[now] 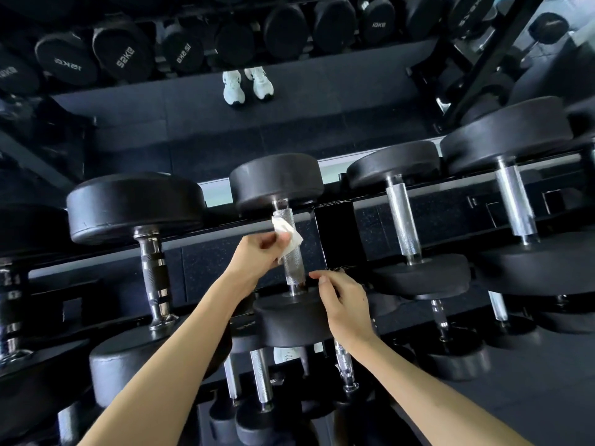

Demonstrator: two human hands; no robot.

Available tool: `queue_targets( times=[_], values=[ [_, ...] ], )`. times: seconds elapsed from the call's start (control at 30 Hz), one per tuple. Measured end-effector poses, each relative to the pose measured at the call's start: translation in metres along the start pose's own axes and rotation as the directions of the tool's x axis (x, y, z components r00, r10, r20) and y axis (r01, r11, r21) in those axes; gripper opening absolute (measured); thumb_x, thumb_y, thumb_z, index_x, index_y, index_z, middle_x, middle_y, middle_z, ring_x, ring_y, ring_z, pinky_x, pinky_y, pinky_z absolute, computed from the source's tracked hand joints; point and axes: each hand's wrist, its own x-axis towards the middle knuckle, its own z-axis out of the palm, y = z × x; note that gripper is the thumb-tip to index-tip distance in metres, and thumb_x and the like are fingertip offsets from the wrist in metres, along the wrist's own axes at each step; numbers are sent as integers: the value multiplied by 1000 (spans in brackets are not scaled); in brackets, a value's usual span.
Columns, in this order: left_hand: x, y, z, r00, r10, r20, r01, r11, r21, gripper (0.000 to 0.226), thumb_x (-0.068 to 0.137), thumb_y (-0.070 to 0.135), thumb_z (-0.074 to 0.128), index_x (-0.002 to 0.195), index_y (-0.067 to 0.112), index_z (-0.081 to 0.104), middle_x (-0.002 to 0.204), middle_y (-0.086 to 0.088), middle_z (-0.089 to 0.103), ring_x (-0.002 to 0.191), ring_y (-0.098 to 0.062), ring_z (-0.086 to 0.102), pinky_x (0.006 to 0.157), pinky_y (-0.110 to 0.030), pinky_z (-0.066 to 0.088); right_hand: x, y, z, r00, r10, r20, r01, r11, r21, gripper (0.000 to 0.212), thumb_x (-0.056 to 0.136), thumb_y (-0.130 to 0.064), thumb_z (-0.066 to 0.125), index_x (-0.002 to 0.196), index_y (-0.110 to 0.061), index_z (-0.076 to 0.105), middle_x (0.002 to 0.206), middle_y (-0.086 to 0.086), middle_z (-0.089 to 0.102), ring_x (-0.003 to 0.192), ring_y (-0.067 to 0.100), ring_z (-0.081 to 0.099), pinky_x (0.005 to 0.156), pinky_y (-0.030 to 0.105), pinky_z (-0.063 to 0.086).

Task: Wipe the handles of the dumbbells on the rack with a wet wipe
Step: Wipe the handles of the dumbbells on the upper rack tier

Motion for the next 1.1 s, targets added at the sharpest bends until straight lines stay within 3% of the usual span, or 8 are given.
queue_targets(
  times=[0.17,0.3,0.47,0.6,0.77,0.93,1.0,1.1],
  values=[
    [-21,-14,-4,994,9,104,-43,943,331,39,88,37,63,60,10,59,52,5,48,49,-5,37,50,-17,32,0,-1,0,1000,-9,-26,10,1000,11,47,86,-42,33,100,-18,71,93,-21,64,96,-11,55,100,41,41],
    [-24,-16,-4,985,5,174,-102,828,551,42,87,35,64,53,15,51,47,9,41,41,-2,35,44,-14,28,0,-2,0,1000,-9,-19,10,1000,8,53,82,-45,29,102,-18,71,96,-16,66,98,-7,55,101,37,41],
    [-25,-10,7,998,-7,66,-37,764,645,46,85,42,65,63,3,58,60,-9,57,56,-17,48,53,-26,35,1,2,1,999,12,-37,-12,1000,5,53,81,-45,30,105,-20,71,100,-14,68,99,-9,54,96,31,43],
    [-35,-4,29,996,23,-89,43,738,673,44,91,30,58,56,13,39,56,2,44,53,-15,44,44,-24,27,1,5,3,993,79,-84,-76,997,33,53,80,-44,35,118,-21,64,111,-11,67,107,-3,54,104,35,39],
    [-24,-6,11,997,-22,71,-33,722,691,45,86,31,65,55,10,41,55,-5,47,57,-21,48,52,-27,31,0,3,3,973,229,-17,-225,967,122,41,93,-19,48,133,-30,49,125,-17,58,122,2,49,109,28,33],
    [-18,-8,-9,963,-112,244,-32,855,518,40,77,34,76,67,2,55,60,-1,46,56,-11,38,50,-19,30,0,3,2,970,244,10,-243,962,128,40,94,-22,47,131,-36,49,125,-17,58,121,3,49,109,31,32],
    [-17,-8,-7,961,-99,257,-62,832,551,47,78,37,74,73,-7,59,64,-6,49,61,-15,42,58,-27,35,0,3,1,969,245,10,-244,960,135,39,94,-22,47,130,-36,49,122,-18,59,120,3,49,108,31,32],
    [-25,-3,8,987,-21,160,-97,714,694,46,83,37,68,59,3,48,64,-16,50,62,-21,45,59,-29,32,-1,0,0,966,259,8,-258,957,132,38,94,-20,47,128,-38,51,118,-19,61,117,1,50,106,28,33]
  ],
)
